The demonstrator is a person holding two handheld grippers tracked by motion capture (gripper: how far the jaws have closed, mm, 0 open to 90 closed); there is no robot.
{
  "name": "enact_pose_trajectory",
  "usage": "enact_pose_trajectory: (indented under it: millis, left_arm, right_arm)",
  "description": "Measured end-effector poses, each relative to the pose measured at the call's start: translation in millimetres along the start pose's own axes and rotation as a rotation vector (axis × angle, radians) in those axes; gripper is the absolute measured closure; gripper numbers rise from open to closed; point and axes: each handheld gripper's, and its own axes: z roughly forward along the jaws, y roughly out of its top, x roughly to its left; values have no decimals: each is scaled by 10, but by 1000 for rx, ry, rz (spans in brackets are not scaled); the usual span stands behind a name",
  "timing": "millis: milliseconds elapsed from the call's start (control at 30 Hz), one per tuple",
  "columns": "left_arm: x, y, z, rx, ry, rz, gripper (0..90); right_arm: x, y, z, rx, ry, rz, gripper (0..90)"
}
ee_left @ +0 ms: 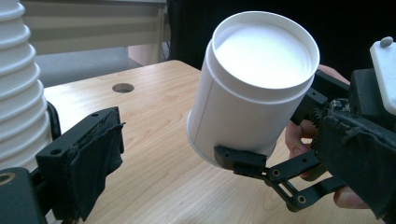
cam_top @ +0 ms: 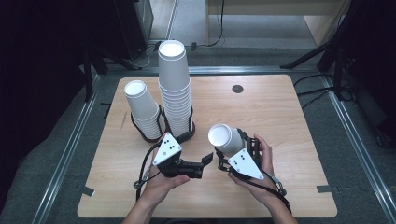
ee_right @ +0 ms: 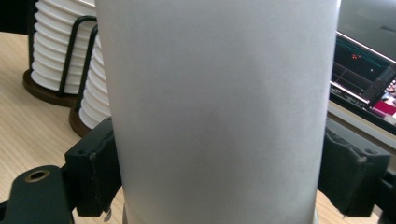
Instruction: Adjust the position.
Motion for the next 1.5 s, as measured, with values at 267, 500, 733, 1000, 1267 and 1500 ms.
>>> enact_pose_trajectory:
  millis: [267,500,733,1000,1267,1500]
  left_arm:
    - [-21,-18,20,23,-19,6,13]
    - [-21,-19,15,28,-21,-4,13]
    - [-32,-24,31,41,-30,-8,28]
    - [-72,-15,27,40,-46,1,55]
    - [-80,-30,51,58,-38,5,70]
    - [-77,-27,52,58,-33,-8,123]
  right_arm:
    - [43,6,-5,-16,21,-32,133]
    - [112,15,-4,-40,50,-86,133]
    - [150,18,-11,-57,78,-114,133]
    - [211,19,-18,-68,109,-149,132]
    - [262,17,-18,-70,143,-163,132]
    - [276,18,-20,-75,147,-169,132]
